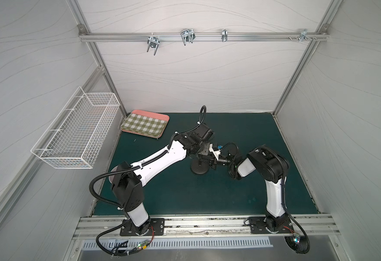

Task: Assemble a microphone stand
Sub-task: Screw the microphone stand pole into the microphone stand base.

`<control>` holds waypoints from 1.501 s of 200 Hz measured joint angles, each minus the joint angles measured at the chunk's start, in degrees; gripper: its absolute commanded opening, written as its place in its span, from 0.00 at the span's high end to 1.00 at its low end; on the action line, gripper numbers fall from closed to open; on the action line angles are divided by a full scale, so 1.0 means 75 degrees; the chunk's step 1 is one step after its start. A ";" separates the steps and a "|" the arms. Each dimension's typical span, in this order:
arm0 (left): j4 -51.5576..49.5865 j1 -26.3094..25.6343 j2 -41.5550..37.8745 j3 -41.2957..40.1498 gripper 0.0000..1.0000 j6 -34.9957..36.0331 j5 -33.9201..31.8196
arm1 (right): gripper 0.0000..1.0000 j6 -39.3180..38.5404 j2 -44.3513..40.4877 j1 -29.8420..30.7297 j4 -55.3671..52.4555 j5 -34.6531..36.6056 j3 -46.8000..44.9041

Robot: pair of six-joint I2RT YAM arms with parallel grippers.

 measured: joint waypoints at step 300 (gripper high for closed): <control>-0.0009 -0.0006 -0.0105 -0.0114 0.97 -0.0087 0.0047 | 0.62 -0.0067 -0.0207 -0.0289 -0.0382 -0.0819 0.0172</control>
